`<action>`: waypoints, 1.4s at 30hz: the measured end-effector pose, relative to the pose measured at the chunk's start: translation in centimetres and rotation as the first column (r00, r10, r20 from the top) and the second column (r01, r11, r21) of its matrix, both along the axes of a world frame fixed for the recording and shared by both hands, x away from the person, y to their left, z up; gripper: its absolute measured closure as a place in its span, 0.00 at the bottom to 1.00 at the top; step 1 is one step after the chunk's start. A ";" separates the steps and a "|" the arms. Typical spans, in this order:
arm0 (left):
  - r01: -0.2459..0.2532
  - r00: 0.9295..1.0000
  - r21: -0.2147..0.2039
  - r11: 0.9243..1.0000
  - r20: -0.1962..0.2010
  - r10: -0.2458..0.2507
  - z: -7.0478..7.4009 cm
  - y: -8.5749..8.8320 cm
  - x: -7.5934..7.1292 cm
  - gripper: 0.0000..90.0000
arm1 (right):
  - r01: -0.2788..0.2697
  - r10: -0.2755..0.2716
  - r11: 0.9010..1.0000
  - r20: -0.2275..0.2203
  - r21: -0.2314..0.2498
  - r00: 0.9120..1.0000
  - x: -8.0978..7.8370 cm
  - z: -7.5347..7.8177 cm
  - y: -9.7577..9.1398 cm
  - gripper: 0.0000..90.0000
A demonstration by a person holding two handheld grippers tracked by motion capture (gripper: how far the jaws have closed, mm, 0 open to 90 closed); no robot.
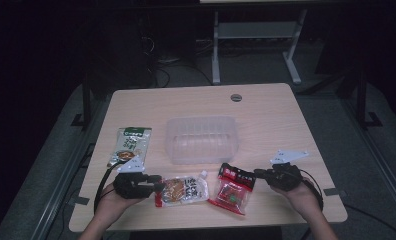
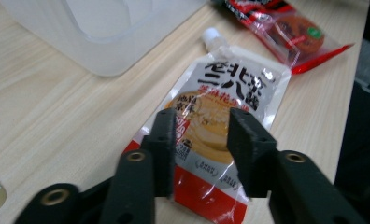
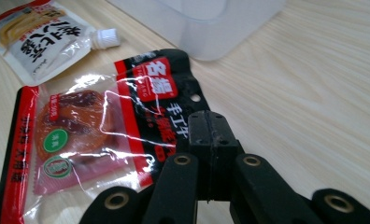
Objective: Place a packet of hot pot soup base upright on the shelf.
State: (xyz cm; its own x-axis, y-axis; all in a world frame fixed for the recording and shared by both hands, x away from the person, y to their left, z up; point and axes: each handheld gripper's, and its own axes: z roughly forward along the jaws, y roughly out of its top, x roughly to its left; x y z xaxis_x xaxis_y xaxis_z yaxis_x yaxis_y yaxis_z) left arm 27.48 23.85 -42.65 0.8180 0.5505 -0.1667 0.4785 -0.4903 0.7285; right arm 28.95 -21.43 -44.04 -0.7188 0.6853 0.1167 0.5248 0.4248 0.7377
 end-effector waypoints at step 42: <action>0.006 1.000 0.034 0.999 0.007 -0.006 -1.1 0.3 0.2 0.41 | -0.089 0.082 0.985 -0.054 -0.147 0.995 4.5 -2.3 5.1 1.00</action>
